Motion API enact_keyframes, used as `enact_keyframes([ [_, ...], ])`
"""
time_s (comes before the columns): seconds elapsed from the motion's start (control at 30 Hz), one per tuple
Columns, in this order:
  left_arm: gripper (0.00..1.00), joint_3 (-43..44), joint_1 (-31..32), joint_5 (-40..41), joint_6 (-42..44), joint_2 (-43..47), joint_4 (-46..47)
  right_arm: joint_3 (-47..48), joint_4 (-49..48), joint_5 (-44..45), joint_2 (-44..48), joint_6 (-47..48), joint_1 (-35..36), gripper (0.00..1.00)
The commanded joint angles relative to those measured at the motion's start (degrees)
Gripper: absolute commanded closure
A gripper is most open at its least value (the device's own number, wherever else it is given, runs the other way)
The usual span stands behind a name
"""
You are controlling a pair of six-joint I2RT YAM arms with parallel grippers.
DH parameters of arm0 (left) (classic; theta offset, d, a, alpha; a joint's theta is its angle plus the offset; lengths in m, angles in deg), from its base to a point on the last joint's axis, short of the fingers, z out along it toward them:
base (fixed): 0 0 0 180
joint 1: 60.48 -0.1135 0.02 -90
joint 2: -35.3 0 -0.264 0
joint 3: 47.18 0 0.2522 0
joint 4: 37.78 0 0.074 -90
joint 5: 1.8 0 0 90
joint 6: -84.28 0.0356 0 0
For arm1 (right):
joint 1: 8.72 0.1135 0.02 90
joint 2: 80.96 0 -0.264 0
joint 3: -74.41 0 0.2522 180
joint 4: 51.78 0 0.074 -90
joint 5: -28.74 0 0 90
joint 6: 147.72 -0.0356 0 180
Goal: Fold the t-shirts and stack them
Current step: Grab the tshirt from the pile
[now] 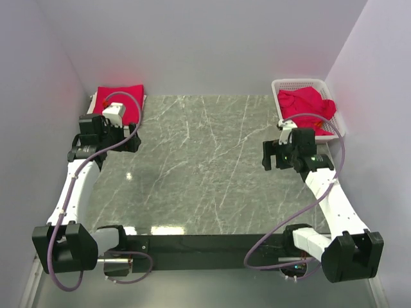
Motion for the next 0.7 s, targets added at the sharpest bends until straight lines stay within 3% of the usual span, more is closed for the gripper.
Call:
enact_keyframes([
  [0.0,0.01,3.3,0.1,-0.7,-0.3,0.4,1.8,8.9,-0.6,-0.3,-2.5,2.8,-0.8,0.0],
  [0.17,0.0,7.3,0.0,-6.6,-2.3,-2.5,3.8,23.6,2.3,-2.5,-14.8,4.8,-6.7,0.0],
  [0.37,0.01,14.1,0.0,-5.4,-4.3,-8.2,3.6,49.2,6.7,-1.5,-35.7,3.9,-12.5,0.0],
  [0.67,0.01,16.9,-0.1,-4.1,-5.0,-14.0,1.7,66.9,4.4,9.2,-56.7,5.2,-15.0,0.0],
])
